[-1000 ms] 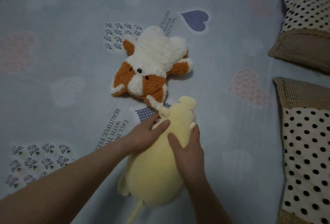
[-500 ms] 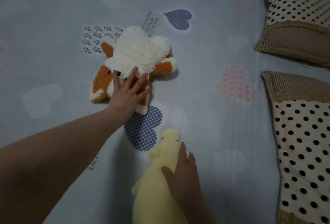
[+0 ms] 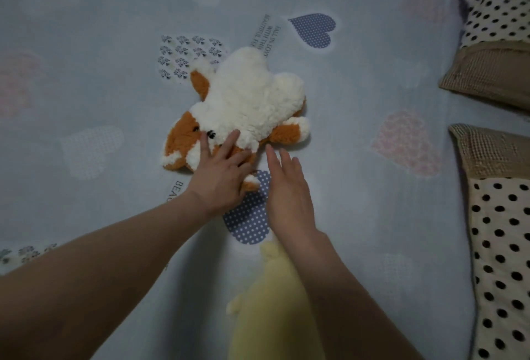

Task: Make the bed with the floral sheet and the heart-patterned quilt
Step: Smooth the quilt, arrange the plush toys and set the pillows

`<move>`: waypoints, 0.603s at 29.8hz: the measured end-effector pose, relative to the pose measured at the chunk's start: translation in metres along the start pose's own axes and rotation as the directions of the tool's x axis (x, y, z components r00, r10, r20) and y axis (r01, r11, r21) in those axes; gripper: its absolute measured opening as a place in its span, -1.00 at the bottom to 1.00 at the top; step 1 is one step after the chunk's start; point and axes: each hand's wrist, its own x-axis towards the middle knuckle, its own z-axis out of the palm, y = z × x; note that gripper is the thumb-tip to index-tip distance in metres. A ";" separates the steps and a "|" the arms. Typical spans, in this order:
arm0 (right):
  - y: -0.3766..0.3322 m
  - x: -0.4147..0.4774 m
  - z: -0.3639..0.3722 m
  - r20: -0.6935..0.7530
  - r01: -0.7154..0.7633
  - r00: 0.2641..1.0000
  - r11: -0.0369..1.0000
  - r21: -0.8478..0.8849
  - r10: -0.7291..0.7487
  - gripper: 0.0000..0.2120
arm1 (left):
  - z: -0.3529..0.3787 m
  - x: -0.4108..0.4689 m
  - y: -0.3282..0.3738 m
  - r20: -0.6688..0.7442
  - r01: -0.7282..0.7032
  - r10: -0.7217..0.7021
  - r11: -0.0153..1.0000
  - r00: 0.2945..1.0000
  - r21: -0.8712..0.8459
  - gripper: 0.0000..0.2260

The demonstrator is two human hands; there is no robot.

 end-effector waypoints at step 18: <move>-0.121 0.185 0.004 0.396 0.428 0.893 0.672 -0.604 -0.213 -0.18 | 0.021 0.011 0.014 0.840 -0.085 -0.269 -0.962 0.471 -0.260 -0.01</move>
